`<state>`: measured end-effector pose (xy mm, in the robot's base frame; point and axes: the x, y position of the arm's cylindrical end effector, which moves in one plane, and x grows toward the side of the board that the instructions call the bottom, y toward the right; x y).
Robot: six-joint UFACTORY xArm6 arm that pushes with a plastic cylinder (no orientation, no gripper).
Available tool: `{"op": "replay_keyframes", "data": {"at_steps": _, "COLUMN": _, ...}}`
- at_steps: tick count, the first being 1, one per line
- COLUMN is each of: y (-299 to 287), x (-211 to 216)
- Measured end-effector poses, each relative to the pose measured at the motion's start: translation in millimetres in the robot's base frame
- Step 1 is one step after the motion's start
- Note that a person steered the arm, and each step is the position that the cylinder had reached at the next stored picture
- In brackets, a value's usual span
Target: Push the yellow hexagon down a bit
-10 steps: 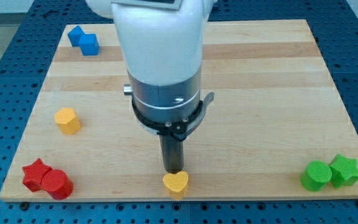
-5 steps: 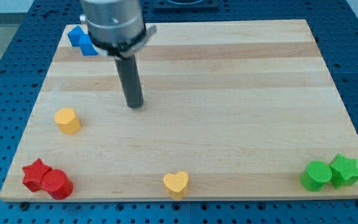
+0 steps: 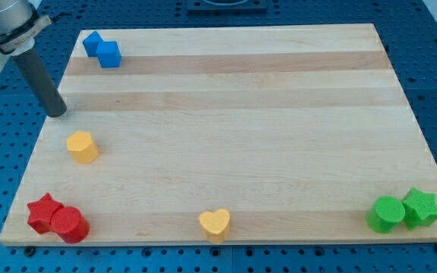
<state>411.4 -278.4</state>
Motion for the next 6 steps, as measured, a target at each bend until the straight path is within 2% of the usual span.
{"op": "replay_keyframes", "data": {"at_steps": 1, "y": 29, "x": 28}}
{"op": "replay_keyframes", "data": {"at_steps": 3, "y": 30, "x": 28}}
{"op": "replay_keyframes", "data": {"at_steps": 4, "y": 59, "x": 73}}
{"op": "replay_keyframes", "data": {"at_steps": 5, "y": 68, "x": 86}}
{"op": "replay_keyframes", "data": {"at_steps": 6, "y": 68, "x": 81}}
